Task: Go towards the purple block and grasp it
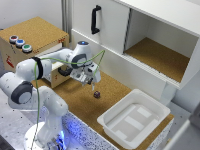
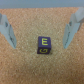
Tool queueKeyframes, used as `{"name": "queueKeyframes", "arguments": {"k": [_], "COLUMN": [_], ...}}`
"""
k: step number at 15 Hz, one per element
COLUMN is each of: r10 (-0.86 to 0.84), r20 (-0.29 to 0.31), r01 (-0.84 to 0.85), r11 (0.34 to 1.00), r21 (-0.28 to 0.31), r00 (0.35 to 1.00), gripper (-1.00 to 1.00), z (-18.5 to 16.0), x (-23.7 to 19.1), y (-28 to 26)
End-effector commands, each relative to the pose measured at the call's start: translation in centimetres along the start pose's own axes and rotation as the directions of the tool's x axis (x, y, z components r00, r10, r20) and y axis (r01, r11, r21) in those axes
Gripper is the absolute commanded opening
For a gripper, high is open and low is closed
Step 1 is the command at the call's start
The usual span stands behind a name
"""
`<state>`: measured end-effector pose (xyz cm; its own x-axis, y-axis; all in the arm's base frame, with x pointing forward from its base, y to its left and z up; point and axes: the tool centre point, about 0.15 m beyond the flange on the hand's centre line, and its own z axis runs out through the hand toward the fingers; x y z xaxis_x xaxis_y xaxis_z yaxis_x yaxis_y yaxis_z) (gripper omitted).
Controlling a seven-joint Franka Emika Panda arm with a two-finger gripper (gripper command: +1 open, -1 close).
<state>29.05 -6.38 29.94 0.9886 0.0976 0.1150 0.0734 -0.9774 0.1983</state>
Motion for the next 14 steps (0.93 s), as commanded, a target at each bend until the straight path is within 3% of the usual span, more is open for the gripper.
{"name": "queueKeyframes", "arguments": {"k": [1,8,9,10,14], "r10": [0.036,0.036,0.021,0.057,0.055], "r20": [-0.065,-0.065,-0.014,-0.021,0.020], "r01": [-0.037,-0.037,-0.021,-0.056,-0.058], "r11": [0.999,0.999,1.000,0.997,0.947], "r21": [-0.008,-0.008,0.017,0.049,0.317], "r00": [0.997,0.997,1.000,0.998,0.998], "gripper": [1.00,1.00,1.00,1.00,1.00], "z": [1.7,1.7,0.0,0.5,5.2], "x": [0.8,0.8,0.6,0.7,1.6], "y": [1.0,1.0,1.0,2.2,5.0]}}
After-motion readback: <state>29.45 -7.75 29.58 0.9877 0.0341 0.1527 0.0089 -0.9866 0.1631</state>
